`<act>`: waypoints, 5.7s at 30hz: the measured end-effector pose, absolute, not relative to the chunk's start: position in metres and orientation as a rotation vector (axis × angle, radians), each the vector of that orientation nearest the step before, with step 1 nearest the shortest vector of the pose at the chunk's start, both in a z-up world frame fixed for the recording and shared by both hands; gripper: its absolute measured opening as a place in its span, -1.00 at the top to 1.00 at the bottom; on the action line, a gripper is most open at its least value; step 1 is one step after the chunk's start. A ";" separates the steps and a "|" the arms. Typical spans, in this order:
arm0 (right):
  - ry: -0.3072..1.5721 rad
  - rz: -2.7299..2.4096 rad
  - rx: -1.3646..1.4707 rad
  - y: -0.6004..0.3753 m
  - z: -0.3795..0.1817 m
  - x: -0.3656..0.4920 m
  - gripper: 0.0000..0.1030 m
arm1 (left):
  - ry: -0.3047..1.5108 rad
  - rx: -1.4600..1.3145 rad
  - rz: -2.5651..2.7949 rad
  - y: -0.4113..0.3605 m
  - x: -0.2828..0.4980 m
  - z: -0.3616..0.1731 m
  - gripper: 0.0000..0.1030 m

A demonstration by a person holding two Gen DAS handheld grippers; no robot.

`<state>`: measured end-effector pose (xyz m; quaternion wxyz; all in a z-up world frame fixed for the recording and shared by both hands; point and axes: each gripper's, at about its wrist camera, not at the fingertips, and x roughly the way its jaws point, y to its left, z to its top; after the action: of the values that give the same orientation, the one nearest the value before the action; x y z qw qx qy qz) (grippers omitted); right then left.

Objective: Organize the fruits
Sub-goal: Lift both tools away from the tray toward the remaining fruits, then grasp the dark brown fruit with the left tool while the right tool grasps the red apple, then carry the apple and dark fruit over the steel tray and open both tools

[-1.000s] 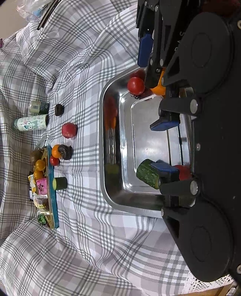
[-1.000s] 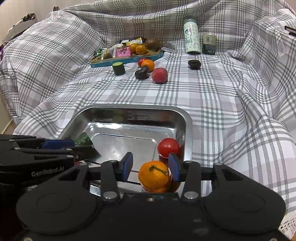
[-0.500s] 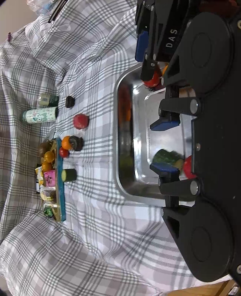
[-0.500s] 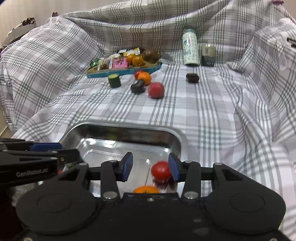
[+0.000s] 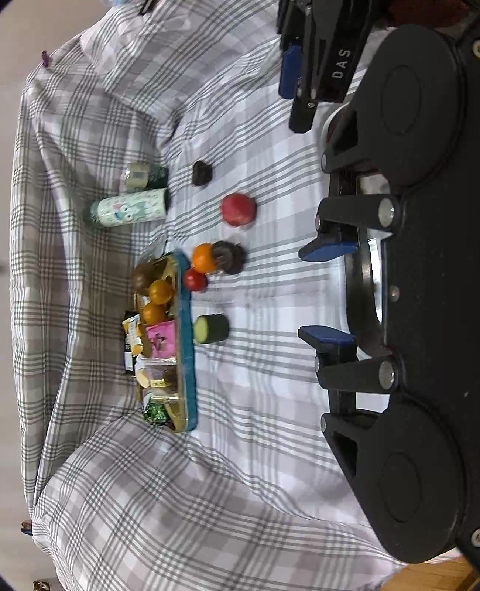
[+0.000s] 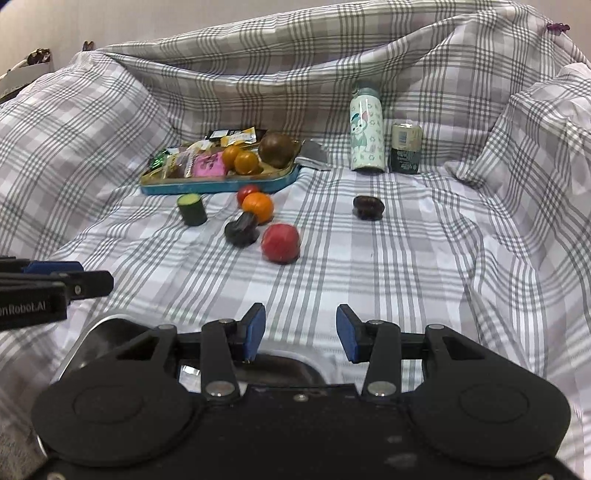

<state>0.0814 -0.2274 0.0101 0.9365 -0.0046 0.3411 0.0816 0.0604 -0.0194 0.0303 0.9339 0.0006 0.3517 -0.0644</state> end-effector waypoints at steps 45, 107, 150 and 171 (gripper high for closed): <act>0.681 0.135 0.024 -0.220 -0.019 0.192 0.13 | 0.735 0.035 -0.164 -0.056 0.207 -0.020 -0.02; 0.693 0.189 0.025 -0.193 -0.026 0.216 0.21 | 0.679 0.015 -0.109 -0.045 0.231 -0.021 -0.03; 0.664 0.185 0.071 -0.202 -0.023 0.216 0.21 | 0.726 0.086 -0.134 -0.055 0.245 -0.031 -0.07; 0.668 0.202 0.082 -0.203 -0.022 0.211 0.21 | 0.740 0.027 -0.123 -0.050 0.230 -0.001 -0.02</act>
<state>0.2114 -0.2032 -0.0222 0.9390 0.0401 0.3270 0.0989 0.2297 -0.0500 -0.0012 0.9304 0.0132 0.3614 -0.0602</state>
